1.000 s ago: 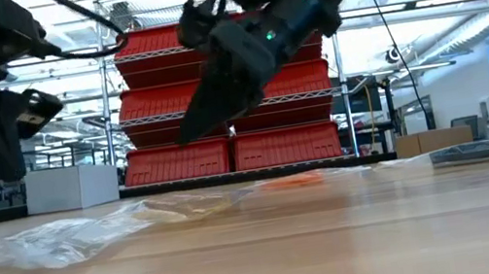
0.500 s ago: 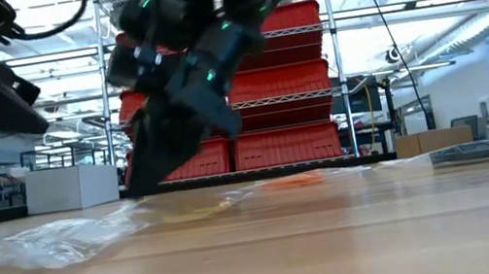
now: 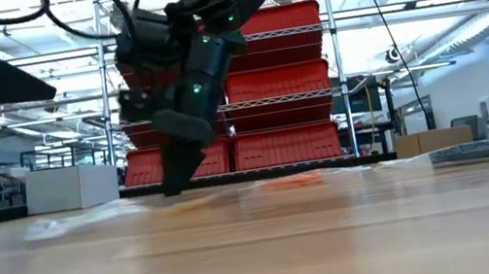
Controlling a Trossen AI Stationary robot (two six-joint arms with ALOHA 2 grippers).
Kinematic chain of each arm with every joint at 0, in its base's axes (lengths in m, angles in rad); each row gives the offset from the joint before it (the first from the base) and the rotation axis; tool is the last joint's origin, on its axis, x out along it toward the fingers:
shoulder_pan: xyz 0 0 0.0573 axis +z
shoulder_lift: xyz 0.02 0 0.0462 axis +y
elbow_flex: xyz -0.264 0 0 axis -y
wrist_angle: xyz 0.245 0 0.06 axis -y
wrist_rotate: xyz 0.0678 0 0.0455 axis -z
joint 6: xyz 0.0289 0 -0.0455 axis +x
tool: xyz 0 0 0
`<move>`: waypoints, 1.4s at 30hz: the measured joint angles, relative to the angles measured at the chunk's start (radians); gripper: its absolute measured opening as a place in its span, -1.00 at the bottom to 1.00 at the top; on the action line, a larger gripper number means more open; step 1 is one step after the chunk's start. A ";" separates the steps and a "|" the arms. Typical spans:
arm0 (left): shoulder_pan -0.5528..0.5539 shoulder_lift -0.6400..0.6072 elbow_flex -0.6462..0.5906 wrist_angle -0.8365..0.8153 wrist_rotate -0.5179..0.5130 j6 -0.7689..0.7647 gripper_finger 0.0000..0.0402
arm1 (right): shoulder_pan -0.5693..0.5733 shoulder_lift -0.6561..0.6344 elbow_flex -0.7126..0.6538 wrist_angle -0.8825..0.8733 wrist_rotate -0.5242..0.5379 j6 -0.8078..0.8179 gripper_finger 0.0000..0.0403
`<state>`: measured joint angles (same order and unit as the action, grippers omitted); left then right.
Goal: Sort rubber bands
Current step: Close the transparent zip bag
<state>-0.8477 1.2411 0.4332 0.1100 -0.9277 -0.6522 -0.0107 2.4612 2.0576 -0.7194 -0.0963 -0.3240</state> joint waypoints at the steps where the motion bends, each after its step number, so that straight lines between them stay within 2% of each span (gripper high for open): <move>1: -0.005 0.000 0.000 0.002 -0.022 -0.001 -0.98 | -0.009 -0.001 0.001 -0.012 0.026 0.068 -1.00; 5: -0.014 0.000 0.000 0.005 -0.095 -0.023 -0.98 | -0.046 -0.009 -0.002 -0.124 0.070 0.349 -1.00; 8: -0.017 0.000 0.000 0.005 -0.119 -0.024 -0.98 | -0.061 -0.014 -0.034 -0.146 0.070 0.490 -1.00; 13: -0.017 0.000 0.000 -0.006 -0.129 -0.084 -0.98 | -0.058 -0.014 -0.062 -0.169 0.078 0.727 -1.00; 16: -0.017 0.008 0.000 -0.042 -0.126 -0.160 -0.98 | -0.035 -0.013 -0.064 -0.167 0.133 0.848 -1.00; 22: -0.016 0.113 0.000 -0.070 -0.067 -0.259 -0.98 | 0.023 -0.012 -0.066 -0.182 0.203 1.012 -1.00; 33: -0.019 0.358 0.001 -0.064 0.075 -0.468 -0.98 | 0.175 -0.012 -0.068 -0.184 0.238 1.266 -1.00; 42: -0.017 0.405 0.003 -0.066 0.069 -0.494 -0.98 | 0.295 -0.009 -0.071 -0.096 0.261 1.451 -1.00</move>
<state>-0.8650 1.6459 0.4358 0.0442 -0.8586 -1.1461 0.2843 2.4527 1.9869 -0.8153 0.1646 1.1274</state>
